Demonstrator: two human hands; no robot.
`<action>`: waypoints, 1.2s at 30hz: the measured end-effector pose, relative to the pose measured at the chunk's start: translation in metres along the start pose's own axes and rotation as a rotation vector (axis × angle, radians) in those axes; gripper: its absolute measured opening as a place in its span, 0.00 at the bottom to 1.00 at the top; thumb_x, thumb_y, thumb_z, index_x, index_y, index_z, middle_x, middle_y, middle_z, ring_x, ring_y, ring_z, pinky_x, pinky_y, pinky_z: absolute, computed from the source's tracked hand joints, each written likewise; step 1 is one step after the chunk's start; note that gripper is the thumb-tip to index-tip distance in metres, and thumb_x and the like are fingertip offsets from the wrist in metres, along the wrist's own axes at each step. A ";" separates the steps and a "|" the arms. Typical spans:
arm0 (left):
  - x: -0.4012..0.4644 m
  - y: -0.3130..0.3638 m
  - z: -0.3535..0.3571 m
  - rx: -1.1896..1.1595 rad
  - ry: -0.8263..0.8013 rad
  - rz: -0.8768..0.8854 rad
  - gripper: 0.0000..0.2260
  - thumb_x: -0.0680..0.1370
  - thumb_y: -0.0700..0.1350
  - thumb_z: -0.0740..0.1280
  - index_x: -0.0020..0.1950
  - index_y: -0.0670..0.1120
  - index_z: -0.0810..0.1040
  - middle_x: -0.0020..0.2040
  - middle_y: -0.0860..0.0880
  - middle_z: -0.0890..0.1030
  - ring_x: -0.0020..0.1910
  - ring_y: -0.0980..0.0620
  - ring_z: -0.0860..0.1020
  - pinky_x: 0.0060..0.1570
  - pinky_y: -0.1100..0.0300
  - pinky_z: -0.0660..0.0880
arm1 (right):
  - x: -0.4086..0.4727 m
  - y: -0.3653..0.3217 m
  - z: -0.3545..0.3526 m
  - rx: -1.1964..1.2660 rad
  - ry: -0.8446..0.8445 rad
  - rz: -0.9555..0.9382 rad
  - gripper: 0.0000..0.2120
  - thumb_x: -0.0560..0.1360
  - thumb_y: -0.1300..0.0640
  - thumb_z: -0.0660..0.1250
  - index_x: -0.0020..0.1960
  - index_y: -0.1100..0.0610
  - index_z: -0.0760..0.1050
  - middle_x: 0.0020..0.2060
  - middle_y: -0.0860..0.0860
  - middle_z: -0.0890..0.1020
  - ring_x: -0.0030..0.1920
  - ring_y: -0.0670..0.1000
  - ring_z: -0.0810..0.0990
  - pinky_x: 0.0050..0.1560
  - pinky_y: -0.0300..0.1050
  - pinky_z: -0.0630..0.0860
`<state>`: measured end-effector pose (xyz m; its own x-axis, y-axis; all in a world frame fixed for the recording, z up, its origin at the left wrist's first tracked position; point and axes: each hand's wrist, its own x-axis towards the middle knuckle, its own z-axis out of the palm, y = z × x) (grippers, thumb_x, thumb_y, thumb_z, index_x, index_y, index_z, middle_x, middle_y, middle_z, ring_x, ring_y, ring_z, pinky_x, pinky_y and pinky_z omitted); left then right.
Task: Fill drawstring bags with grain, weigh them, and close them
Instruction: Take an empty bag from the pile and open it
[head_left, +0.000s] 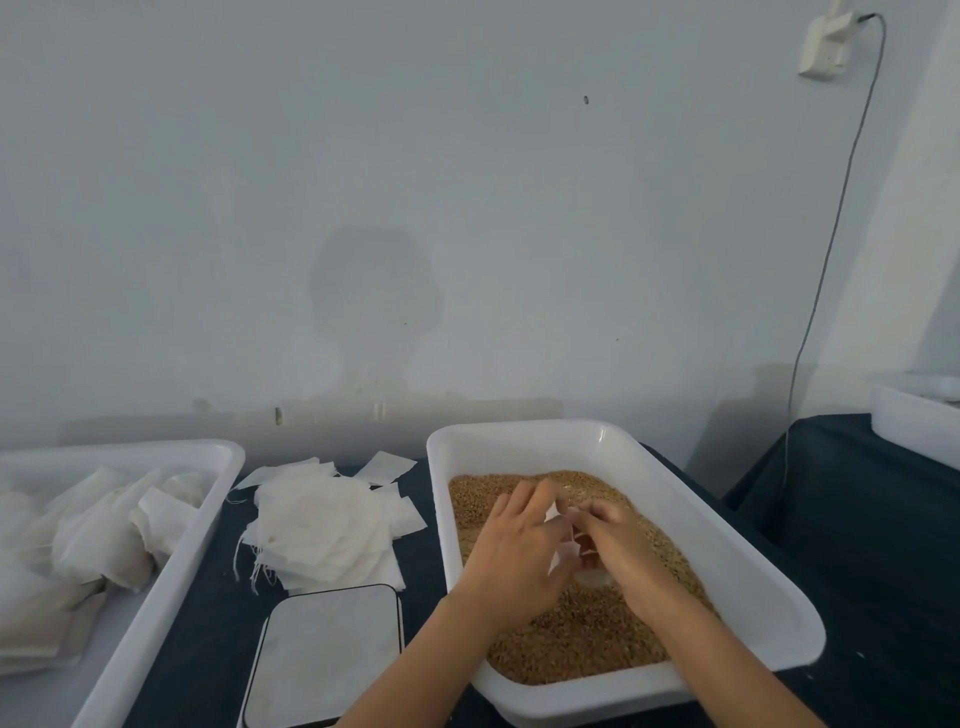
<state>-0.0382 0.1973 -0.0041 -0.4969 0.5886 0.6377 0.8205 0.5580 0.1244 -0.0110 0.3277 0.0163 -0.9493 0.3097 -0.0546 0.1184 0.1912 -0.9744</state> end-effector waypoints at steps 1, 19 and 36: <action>0.000 0.000 0.001 0.009 0.002 0.010 0.08 0.76 0.50 0.62 0.47 0.47 0.77 0.53 0.52 0.72 0.52 0.52 0.69 0.52 0.59 0.69 | 0.000 0.000 0.000 0.016 0.003 0.008 0.10 0.79 0.58 0.62 0.41 0.60 0.74 0.28 0.50 0.79 0.27 0.46 0.77 0.29 0.38 0.74; 0.002 -0.004 -0.006 0.005 -0.045 -0.551 0.11 0.82 0.39 0.54 0.63 0.47 0.66 0.44 0.50 0.72 0.38 0.53 0.70 0.36 0.64 0.66 | 0.010 0.018 -0.017 -1.164 0.123 0.007 0.17 0.79 0.53 0.61 0.65 0.58 0.66 0.57 0.52 0.77 0.54 0.51 0.77 0.59 0.50 0.75; 0.002 -0.003 -0.008 0.025 0.017 -0.568 0.19 0.78 0.33 0.56 0.66 0.49 0.64 0.55 0.49 0.68 0.49 0.54 0.65 0.40 0.64 0.65 | 0.019 -0.034 -0.045 -1.694 -0.007 -0.122 0.14 0.74 0.67 0.61 0.32 0.57 0.64 0.31 0.48 0.66 0.32 0.47 0.70 0.35 0.39 0.67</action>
<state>-0.0396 0.1918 0.0023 -0.8536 0.1822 0.4881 0.4182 0.7982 0.4335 -0.0200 0.3686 0.0579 -0.9763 0.2163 -0.0080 0.2012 0.9204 0.3351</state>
